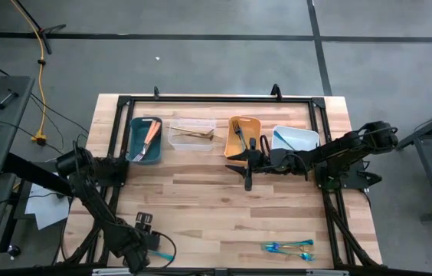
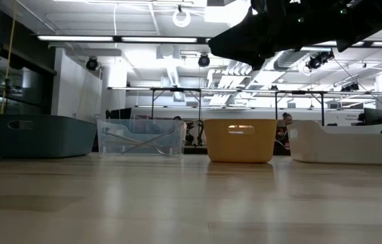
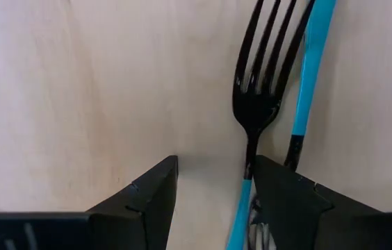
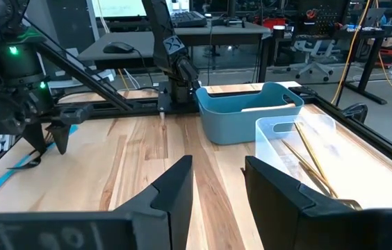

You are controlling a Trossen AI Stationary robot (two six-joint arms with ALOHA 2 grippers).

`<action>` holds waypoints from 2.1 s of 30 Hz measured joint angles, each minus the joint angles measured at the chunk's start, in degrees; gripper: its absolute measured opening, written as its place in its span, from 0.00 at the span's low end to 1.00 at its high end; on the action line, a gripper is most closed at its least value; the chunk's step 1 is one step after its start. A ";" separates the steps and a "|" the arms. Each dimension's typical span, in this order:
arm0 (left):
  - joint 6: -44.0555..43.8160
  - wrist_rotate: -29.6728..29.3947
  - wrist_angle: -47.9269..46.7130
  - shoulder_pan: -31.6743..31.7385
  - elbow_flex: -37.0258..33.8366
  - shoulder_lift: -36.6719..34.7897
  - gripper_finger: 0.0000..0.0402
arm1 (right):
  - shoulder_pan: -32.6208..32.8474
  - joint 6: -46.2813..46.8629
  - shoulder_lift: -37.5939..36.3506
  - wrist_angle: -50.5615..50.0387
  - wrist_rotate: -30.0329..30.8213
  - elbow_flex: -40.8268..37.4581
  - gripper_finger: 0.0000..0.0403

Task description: Sort silverware by color (type)

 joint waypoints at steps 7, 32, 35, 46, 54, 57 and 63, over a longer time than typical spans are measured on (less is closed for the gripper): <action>1.09 -2.76 -2.01 0.36 0.04 0.04 0.45 | 0.00 -0.02 0.00 0.02 0.00 -0.02 0.31; -16.02 1.51 -2.40 2.61 -0.14 0.12 0.02 | 0.02 0.00 0.00 0.00 0.00 -0.02 0.31; -13.86 2.03 -2.93 3.25 -0.13 -0.04 0.02 | 0.01 0.00 0.00 0.00 0.00 0.00 0.31; -6.16 -14.34 -5.30 8.09 -0.35 -8.89 0.01 | 0.00 0.00 0.00 -0.27 0.02 -0.02 0.31; 12.23 -37.37 -0.81 16.68 -0.51 -16.67 0.00 | 0.02 0.00 0.00 -0.33 0.02 0.00 0.31; 21.66 -40.75 9.68 20.84 -3.85 -19.35 0.00 | 0.01 0.00 0.00 -0.33 0.01 0.00 0.31; 36.06 -37.15 43.61 29.91 -19.77 -23.79 0.00 | 0.02 0.00 0.00 -0.33 0.01 0.00 0.31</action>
